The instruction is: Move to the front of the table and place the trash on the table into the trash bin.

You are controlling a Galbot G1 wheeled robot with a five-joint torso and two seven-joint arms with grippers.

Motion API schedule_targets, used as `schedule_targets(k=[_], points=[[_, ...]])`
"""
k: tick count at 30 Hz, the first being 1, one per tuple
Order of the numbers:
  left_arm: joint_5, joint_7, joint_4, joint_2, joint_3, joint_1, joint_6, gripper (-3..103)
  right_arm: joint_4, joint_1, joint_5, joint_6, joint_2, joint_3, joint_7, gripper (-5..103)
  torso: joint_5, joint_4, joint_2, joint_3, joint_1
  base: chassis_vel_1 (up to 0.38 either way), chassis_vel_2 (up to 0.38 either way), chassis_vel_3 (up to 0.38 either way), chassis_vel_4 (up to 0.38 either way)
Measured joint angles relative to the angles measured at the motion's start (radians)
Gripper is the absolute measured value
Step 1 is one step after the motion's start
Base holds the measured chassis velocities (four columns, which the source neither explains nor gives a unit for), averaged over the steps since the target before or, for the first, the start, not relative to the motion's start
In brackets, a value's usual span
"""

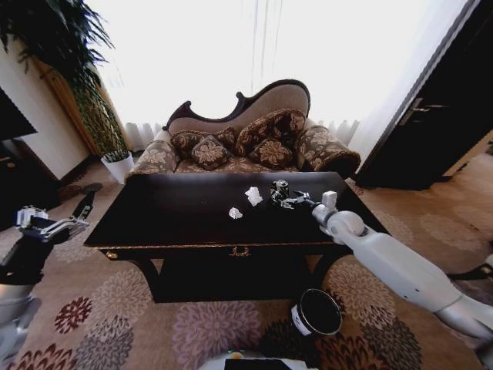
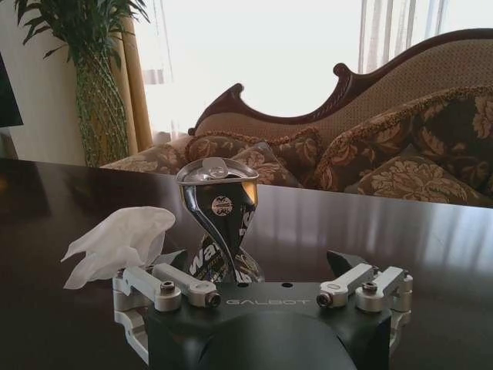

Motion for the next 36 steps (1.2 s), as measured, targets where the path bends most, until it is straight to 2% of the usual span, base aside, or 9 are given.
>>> schedule_targets(k=[6, 9, 12, 16, 18, 25, 32, 35, 36], points=[[0.002, 0.000, 0.000, 0.000, 0.000, 0.001, -0.001, 100, -0.004, -0.018, -0.009, 0.014, 0.006, 0.013, -0.018, 78, 0.0001, 0.0000, 0.000, 0.000, 0.000, 0.000, 0.000, 0.000, 0.000], [0.005, 0.000, 0.000, -0.001, 0.001, 0.001, -0.002, 100, -0.004, -0.025, -0.009, 0.017, 0.006, 0.021, -0.025, 72, 0.0001, 0.0000, 0.000, 0.000, 0.000, 0.000, 0.000, 0.000, 0.000], [0.005, 0.000, -0.001, -0.003, 0.003, 0.001, -0.002, 100, -0.004, -0.031, -0.010, 0.020, 0.005, 0.029, -0.034, 61, 0.0001, 0.0000, 0.000, 0.000, 0.000, 0.000, 0.000, 0.000, 0.000], [0.006, 0.001, -0.003, -0.005, 0.005, 0.001, -0.002, 100, 0.005, -0.045, -0.008, 0.027, 0.003, 0.050, -0.046, 39, 0.0001, 0.0000, 0.000, 0.000, 0.000, 0.000, 0.000, 0.000, 0.000], [0.006, 0.001, -0.003, -0.005, 0.005, 0.001, -0.002, 100, 0.006, -0.046, -0.008, 0.027, 0.003, 0.052, -0.047, 39, 0.0001, 0.0000, 0.000, 0.000, 0.000, 0.000, 0.000, 0.000, 0.000], [0.009, 0.001, -0.007, -0.008, 0.008, 0.002, -0.003, 100, 0.060, -0.114, 0.001, 0.040, -0.005, 0.129, -0.071, 7, 0.0000, 0.0000, 0.000, 0.000, 0.000, 0.000, 0.000, 0.000, 0.000], [0.009, 0.002, -0.009, -0.010, 0.012, 0.000, -0.005, 100, 0.145, -0.245, 0.005, 0.048, -0.006, 0.242, -0.097, 0, -0.0001, 0.0002, 0.000, 0.000, 0.000, 0.000, 0.000, 0.000, 0.000], [0.006, 0.002, -0.015, -0.011, 0.013, 0.000, -0.007, 100, 0.217, -0.394, 0.014, 0.053, 0.000, 0.363, -0.113, 0, 0.0000, -0.0002, 0.000, 0.000, 0.000, 0.000, 0.000, 0.000, 0.000], [0.006, 0.002, -0.015, -0.011, 0.013, 0.000, -0.007, 100, 0.217, -0.394, 0.014, 0.053, 0.000, 0.363, -0.113, 0, 0.0000, -0.0002, 0.000, 0.000, 0.000, 0.000, 0.000, 0.000, 0.000]])
